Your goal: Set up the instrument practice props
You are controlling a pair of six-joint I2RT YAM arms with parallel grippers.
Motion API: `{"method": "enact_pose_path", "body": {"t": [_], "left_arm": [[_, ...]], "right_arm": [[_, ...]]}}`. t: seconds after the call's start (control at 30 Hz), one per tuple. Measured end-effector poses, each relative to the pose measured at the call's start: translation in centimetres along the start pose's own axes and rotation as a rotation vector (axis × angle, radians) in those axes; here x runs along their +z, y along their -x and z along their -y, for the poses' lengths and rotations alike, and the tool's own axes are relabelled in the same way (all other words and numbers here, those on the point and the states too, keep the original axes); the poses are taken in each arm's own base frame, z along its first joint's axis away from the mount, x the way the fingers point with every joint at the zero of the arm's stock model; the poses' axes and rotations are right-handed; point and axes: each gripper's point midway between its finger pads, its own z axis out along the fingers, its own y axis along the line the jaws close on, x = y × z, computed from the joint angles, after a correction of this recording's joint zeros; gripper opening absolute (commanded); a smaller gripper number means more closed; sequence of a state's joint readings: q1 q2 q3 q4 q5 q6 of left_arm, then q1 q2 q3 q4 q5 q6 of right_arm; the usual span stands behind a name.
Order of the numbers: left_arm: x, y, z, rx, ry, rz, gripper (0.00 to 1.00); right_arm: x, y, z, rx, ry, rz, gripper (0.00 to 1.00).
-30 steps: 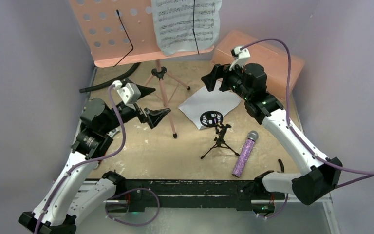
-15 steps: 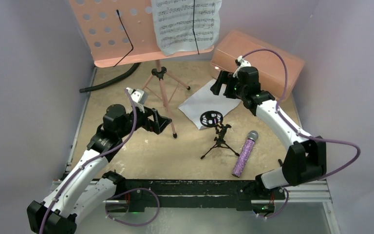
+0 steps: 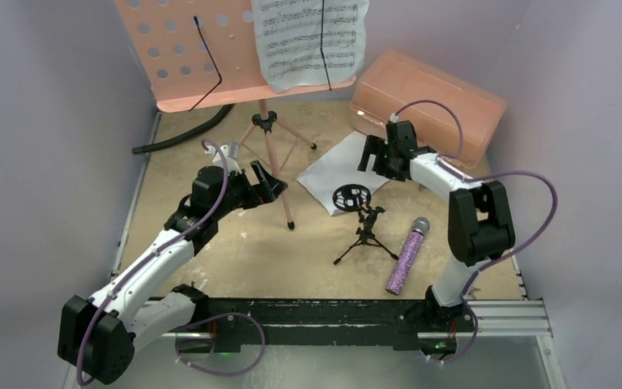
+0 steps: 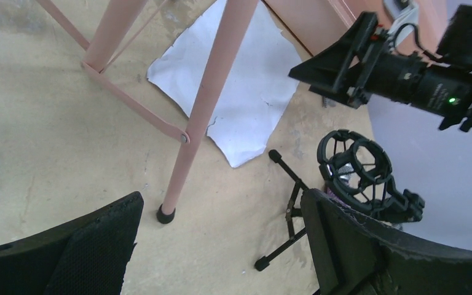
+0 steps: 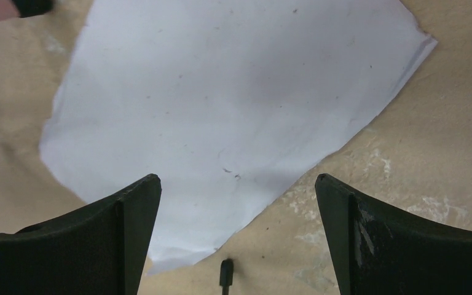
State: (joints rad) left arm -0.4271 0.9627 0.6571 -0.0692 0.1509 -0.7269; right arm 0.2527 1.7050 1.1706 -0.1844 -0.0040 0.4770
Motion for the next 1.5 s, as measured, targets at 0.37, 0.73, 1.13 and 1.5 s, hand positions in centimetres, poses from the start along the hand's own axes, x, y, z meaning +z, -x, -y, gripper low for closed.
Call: {"method": "enact_pose_path", "body": {"t": [0.37,0.73,1.13,1.5], "left_arm": [[2.3,-0.4,0.1,-0.112,0.018,-0.05,0.98],[2.3,0.1,0.5,-0.115,0.001,-0.035,0.98],[2.4,0.4,0.8,-0.114,-0.003,-0.03,0.96],[2.4,0.9,1.1,-0.113,-0.006,-0.02,0.96]], "right_arm": [[3.3,-3.8,2.4,0.155,-0.032,-0.16,0.96],[2.4,-3.6,3.4,0.342,0.048,-0.11,0.9],[3.6,-1.9,0.9,0.443,0.256,-0.029,0.91],[4.3,-1.4,-1.3,0.462,0.421,-0.009,0.84]]}}
